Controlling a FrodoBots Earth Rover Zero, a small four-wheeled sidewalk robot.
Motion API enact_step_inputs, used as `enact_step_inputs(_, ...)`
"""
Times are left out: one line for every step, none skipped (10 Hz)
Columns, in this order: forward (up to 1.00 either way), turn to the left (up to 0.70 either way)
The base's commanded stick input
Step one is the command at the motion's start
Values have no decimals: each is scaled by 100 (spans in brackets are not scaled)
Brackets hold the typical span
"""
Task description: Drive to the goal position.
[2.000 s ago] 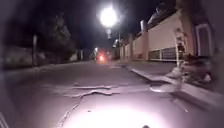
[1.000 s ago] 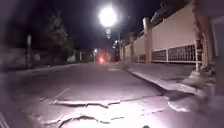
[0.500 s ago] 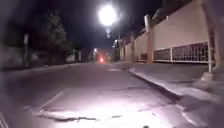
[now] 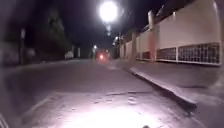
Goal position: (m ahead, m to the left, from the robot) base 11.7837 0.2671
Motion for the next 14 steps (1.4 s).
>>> enact_step_inputs(70, 1)
enact_step_inputs(70, 1)
enact_step_inputs(70, 1)
enact_step_inputs(70, 1)
enact_step_inputs(70, 1)
enact_step_inputs(70, 1)
enact_step_inputs(70, 1)
enact_step_inputs(70, 1)
enact_step_inputs(70, 1)
enact_step_inputs(70, 1)
enact_step_inputs(70, 1)
enact_step_inputs(70, 1)
enact_step_inputs(70, 1)
enact_step_inputs(70, 1)
